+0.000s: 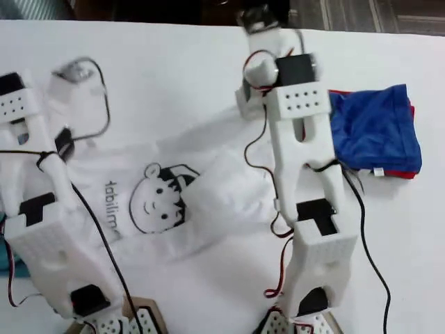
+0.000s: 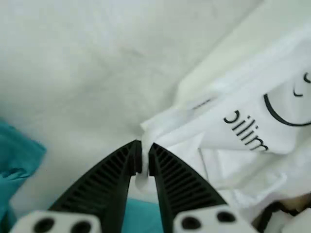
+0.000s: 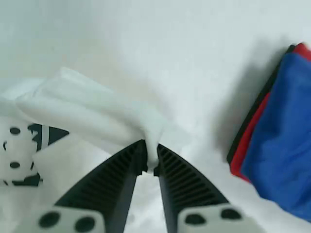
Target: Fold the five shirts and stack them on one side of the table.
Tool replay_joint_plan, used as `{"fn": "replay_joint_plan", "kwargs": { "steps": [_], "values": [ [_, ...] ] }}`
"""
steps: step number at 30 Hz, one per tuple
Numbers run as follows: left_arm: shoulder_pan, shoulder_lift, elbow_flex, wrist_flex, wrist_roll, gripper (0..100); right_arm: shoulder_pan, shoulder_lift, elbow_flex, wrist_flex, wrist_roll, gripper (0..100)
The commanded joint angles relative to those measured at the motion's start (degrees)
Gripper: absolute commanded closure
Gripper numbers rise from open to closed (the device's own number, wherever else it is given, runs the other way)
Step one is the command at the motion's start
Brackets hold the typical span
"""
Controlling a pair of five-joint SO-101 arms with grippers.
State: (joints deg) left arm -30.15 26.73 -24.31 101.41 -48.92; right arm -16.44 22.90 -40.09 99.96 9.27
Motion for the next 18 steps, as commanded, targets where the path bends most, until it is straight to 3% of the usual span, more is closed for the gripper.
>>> {"fn": "replay_joint_plan", "kwargs": {
  "steps": [1, 8, 18],
  "values": [
    [-1.41, -0.62, 4.62, 0.97, -1.05, 97, -2.24, -3.12, 10.64, 0.66, 0.0, 97.8],
    [-4.57, -0.26, 6.81, 0.97, -4.13, 97, -5.76, -11.56, 26.37, -7.25, 8.0, 97.8],
    [-5.71, -0.18, 6.37, 0.88, -5.54, 97, -5.05, -31.08, 27.96, -3.65, 14.59, 97.7]
  ]
}}
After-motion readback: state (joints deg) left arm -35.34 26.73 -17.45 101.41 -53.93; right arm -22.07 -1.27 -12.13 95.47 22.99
